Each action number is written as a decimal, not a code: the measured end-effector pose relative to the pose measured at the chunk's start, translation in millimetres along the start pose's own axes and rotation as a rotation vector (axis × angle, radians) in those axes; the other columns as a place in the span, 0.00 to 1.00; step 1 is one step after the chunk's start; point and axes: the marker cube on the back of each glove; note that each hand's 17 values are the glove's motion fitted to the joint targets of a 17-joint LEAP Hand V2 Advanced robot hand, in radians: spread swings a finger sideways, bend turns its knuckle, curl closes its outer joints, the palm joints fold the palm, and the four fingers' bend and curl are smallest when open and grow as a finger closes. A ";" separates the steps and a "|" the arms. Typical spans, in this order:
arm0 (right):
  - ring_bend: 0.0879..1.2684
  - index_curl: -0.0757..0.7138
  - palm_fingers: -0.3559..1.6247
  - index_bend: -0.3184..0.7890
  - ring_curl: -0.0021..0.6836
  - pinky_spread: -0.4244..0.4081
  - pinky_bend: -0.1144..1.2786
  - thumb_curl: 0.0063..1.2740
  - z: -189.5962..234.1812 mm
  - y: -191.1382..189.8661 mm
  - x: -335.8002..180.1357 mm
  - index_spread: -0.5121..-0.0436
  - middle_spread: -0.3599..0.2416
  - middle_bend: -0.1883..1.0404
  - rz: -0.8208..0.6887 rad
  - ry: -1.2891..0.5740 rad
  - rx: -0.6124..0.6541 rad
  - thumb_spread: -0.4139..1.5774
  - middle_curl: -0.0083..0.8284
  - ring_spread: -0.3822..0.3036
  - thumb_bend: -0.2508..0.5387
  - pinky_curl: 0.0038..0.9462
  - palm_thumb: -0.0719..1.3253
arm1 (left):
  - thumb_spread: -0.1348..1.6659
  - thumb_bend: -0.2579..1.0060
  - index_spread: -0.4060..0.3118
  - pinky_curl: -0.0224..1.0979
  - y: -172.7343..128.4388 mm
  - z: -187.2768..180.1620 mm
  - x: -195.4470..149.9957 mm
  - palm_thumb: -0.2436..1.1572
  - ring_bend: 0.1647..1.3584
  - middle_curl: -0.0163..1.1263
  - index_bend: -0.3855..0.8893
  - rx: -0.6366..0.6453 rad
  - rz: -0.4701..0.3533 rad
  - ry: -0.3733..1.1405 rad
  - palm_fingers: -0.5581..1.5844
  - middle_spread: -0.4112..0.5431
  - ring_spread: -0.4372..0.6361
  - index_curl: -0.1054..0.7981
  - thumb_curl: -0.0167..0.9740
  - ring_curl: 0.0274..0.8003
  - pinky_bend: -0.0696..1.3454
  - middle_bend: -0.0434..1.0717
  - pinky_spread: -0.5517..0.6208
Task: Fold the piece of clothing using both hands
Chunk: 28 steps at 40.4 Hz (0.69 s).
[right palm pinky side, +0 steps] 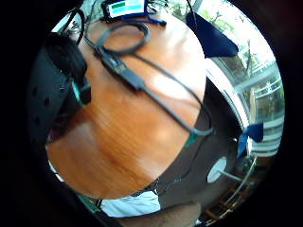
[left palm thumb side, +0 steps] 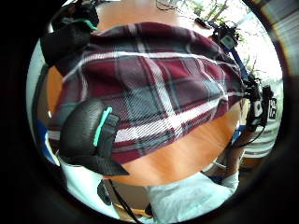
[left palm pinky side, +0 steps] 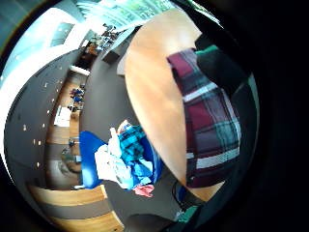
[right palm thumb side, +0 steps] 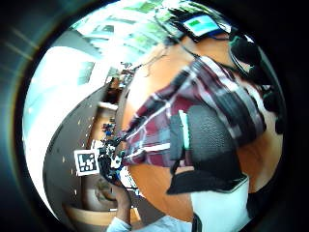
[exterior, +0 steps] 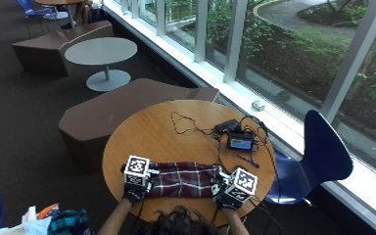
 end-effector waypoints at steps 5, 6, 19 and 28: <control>0.51 0.36 0.67 0.20 0.65 0.34 0.60 0.26 10.7 0.3 -9.7 0.54 0.43 0.27 0.049 0.110 -0.014 0.82 0.47 0.37 0.25 0.49 0.46 | 0.75 0.16 0.28 0.37 18.7 50.0 6.5 0.43 0.25 0.39 0.42 -0.217 0.043 0.103 0.58 0.22 0.26 0.56 0.28 0.42 0.24 0.19 0.53; 0.53 0.34 0.67 0.20 0.66 0.33 0.62 0.26 11.5 -0.3 -12.7 0.55 0.43 0.28 0.056 0.133 -0.020 0.82 0.47 0.38 0.26 0.50 0.46 | 0.76 0.15 0.28 0.38 21.0 53.5 6.2 0.40 0.24 0.38 0.42 -0.246 0.042 0.118 0.57 0.23 0.28 0.57 0.26 0.42 0.25 0.18 0.54; 0.64 0.19 0.64 0.30 0.71 0.19 0.76 0.31 30.1 -22.4 -28.9 0.58 0.58 0.27 0.083 0.002 0.003 0.84 0.44 0.31 0.46 0.54 0.66 | 0.81 0.18 0.37 0.42 29.9 64.7 20.2 0.15 0.25 0.32 0.40 -0.390 0.001 0.140 0.42 0.38 0.50 0.51 0.17 0.40 0.38 0.16 0.63; 0.55 0.29 0.73 0.45 0.65 0.13 0.64 0.37 -36.2 -61.0 -7.1 0.51 0.44 0.28 0.214 -0.495 0.071 0.75 0.45 0.22 0.50 0.45 0.80 | 0.82 0.18 0.39 0.41 12.1 48.4 74.9 0.14 0.28 0.31 0.41 -0.432 0.008 0.178 0.41 0.41 0.56 0.50 0.15 0.40 0.40 0.19 0.68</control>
